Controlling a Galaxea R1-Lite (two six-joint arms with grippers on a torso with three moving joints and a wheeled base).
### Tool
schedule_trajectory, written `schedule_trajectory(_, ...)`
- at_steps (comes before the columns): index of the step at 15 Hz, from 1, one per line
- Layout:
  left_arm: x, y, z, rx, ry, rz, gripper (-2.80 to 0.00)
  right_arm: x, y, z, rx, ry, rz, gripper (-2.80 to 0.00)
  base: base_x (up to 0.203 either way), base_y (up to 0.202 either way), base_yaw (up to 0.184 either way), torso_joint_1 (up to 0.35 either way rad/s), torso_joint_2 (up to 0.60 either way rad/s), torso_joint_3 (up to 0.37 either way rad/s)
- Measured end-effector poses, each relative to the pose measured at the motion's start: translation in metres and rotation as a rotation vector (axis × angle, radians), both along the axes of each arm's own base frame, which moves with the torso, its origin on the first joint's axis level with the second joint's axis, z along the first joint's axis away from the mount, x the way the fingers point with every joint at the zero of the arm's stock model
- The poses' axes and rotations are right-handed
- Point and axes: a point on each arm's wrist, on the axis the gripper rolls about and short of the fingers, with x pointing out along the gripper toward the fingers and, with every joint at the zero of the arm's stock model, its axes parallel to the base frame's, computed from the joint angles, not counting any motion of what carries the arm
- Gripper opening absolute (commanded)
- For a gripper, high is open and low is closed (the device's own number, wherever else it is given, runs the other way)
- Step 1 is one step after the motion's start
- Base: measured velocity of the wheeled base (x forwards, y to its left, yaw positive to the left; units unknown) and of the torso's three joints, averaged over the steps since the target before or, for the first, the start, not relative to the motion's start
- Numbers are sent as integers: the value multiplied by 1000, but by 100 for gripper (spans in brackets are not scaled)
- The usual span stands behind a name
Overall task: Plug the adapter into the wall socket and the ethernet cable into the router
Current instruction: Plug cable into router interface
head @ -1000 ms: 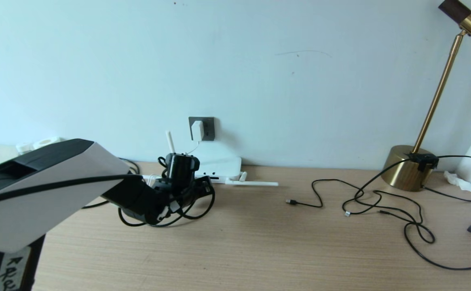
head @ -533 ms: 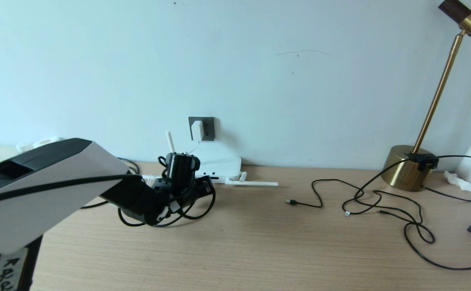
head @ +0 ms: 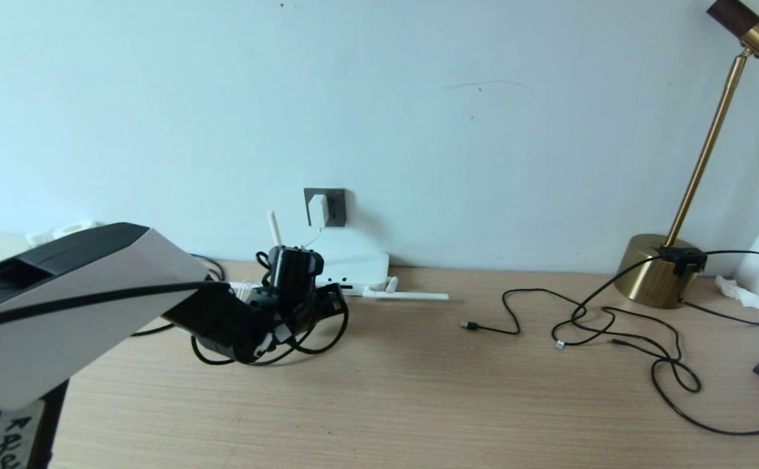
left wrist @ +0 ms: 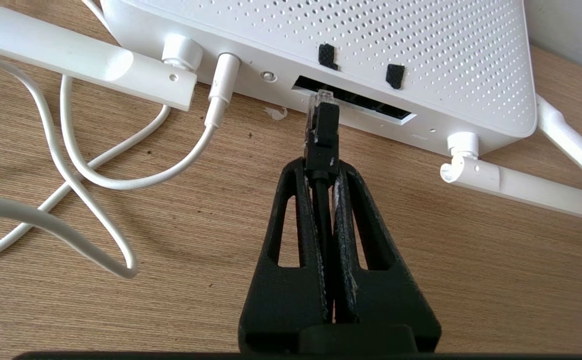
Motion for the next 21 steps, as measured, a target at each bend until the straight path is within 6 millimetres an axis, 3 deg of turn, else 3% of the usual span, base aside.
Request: schedule_trajectory(21, 6, 2, 3, 10, -17, 2, -280, 0, 0, 0, 0, 0, 0, -280, 0, 0, 0, 0, 0, 0)
